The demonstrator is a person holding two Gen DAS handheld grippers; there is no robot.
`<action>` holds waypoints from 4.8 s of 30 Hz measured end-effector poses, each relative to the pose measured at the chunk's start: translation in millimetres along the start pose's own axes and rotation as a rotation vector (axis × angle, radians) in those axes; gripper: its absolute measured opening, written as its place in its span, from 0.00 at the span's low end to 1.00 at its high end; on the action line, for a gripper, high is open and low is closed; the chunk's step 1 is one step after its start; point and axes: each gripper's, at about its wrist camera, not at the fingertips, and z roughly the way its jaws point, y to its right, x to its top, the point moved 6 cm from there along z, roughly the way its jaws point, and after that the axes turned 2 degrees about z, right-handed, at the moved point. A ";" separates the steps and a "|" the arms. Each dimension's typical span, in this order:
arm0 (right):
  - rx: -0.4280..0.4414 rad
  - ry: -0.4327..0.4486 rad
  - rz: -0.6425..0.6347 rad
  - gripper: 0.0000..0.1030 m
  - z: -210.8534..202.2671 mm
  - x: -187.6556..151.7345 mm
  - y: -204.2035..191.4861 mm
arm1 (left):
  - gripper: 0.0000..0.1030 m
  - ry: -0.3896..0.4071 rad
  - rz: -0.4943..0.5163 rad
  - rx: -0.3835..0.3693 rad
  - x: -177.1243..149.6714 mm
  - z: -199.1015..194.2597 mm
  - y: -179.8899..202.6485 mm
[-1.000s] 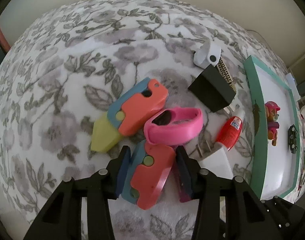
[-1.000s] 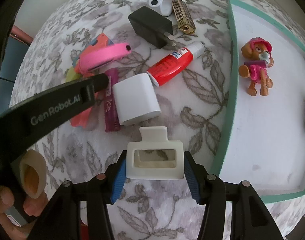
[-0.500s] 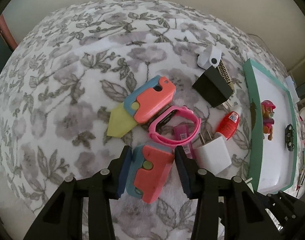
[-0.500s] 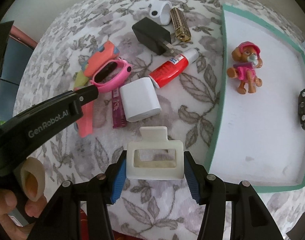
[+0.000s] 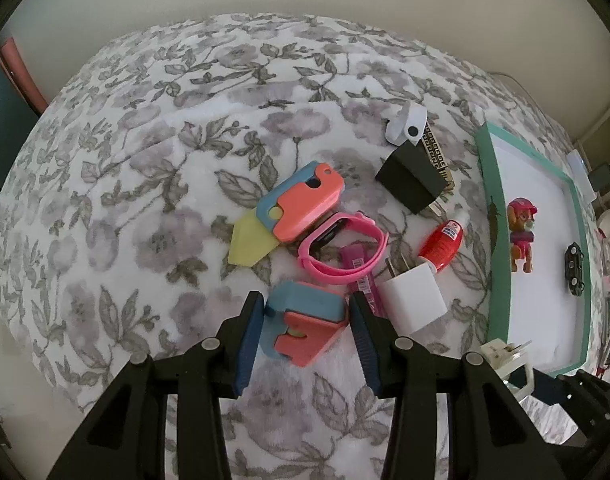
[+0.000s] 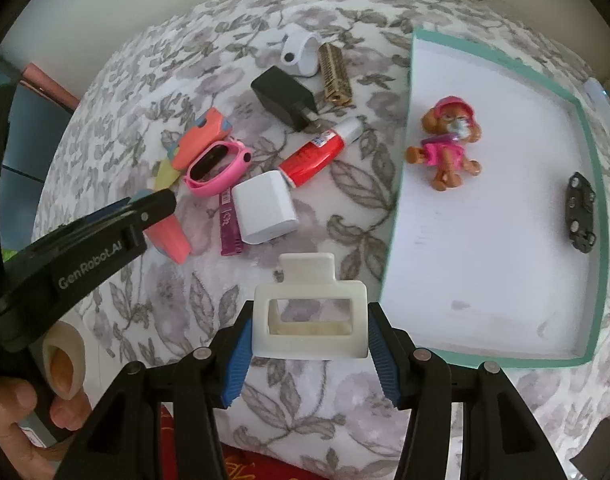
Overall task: Organize rigid objects
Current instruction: 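Place the hair clip and toy knife inside the tray and open both grippers, then move both open grippers back over the remaining items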
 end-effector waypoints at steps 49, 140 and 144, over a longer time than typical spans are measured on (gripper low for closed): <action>-0.146 0.066 0.278 0.55 -46.7 -20.7 201.0 | 0.44 0.043 0.271 -0.105 8.1 -37.7 217.8; -0.126 0.142 -0.049 0.99 -13.0 53.9 -35.4 | 0.98 0.146 -0.106 0.021 40.8 -38.9 -86.6; -0.129 0.103 -0.050 0.97 12.3 57.5 -35.8 | 0.98 0.113 -0.077 0.027 43.3 -14.9 -80.6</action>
